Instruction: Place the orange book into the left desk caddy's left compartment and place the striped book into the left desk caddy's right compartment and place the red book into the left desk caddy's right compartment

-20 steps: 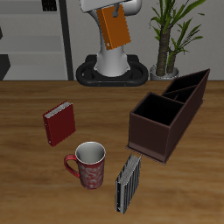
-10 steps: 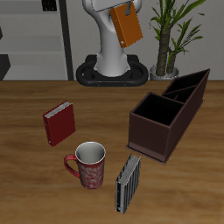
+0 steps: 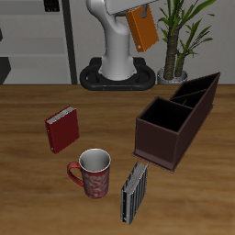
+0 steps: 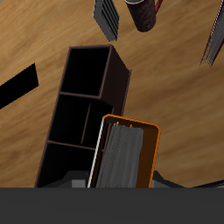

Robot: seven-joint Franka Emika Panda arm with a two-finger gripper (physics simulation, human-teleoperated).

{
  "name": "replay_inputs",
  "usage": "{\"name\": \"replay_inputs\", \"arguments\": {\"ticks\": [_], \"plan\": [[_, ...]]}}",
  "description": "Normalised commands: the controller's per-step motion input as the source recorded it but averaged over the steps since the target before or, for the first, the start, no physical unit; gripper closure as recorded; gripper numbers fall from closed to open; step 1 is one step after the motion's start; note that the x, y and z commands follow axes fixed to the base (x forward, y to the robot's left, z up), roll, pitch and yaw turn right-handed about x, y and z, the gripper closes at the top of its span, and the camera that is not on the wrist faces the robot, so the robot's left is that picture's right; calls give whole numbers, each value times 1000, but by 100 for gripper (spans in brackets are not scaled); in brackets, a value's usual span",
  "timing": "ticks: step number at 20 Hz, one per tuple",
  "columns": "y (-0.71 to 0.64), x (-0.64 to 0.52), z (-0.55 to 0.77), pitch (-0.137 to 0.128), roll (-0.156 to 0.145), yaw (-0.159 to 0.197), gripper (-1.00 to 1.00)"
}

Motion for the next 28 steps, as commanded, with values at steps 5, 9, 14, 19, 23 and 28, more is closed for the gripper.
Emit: {"name": "replay_inputs", "arguments": {"ticks": [5, 9, 14, 19, 23, 28], "plan": [[324, -22, -119, 10, -56, -12, 100], [409, -173, -127, -38, -50, 32, 100], [365, -123, -164, 27, 14, 5, 100], [285, -135, -86, 4, 58, 5, 100], [342, -50, 6, -31, 152, 79, 100], [169, 52, -39, -27, 64, -4, 100]]}}
